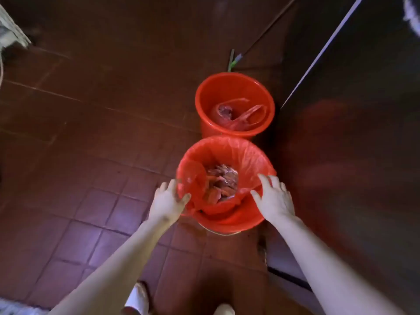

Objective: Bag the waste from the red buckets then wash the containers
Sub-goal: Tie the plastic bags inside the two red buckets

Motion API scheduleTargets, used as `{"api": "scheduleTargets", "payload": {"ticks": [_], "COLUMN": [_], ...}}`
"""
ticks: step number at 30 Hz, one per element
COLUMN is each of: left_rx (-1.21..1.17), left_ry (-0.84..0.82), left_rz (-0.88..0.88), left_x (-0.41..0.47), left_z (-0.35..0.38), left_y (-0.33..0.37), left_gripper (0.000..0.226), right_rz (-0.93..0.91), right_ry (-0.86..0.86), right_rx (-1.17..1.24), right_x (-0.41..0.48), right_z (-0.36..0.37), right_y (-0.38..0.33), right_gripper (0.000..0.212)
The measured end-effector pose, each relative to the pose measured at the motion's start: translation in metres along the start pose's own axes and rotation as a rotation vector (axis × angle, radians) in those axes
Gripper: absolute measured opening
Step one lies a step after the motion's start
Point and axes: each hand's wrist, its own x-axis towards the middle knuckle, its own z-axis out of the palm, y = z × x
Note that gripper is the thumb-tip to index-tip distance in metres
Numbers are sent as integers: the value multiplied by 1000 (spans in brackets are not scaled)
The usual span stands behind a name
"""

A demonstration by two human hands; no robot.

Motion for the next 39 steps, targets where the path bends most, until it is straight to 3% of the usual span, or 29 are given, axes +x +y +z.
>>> {"api": "scheduleTargets", "payload": {"ticks": [5,7,10,13,16,19,24,28,33,35,37,39], "left_rx": [-31,-134,-393,-401,-460,-470,-321,-378,-331,-352,-438,-511], "left_ry": [101,13,-254,-365,-366,-203,165,295,363,337,198,67], "left_rz": [22,-23,-111,-91,-132,-85,177,423,687,744,745,721], "left_x": [81,107,122,116,110,108,118,110,96,92,88,85], "left_z": [38,46,40,26,8,-12,-34,-32,-14,-6,0,4], "left_y": [-33,-44,-56,-60,-61,-59,-37,6,63,79,89,92], "left_gripper": [90,100,111,86,66,52,31,28,35,38,46,57], "right_rz": [93,132,206,207,195,167,66,-94,-89,36,247,425], "right_ry": [161,220,274,371,448,501,666,775,868,806,678,542], "right_rx": [23,40,76,148,213,221,243,319,707,1020,1354,1464], "right_x": [71,93,112,115,112,108,114,115,105,103,103,103], "right_z": [57,77,93,100,100,101,103,92,77,75,70,69], "right_y": [16,23,30,33,41,46,50,34,-24,-44,-57,-61], "right_gripper": [66,68,68,64,57,52,33,22,32,37,38,45]}}
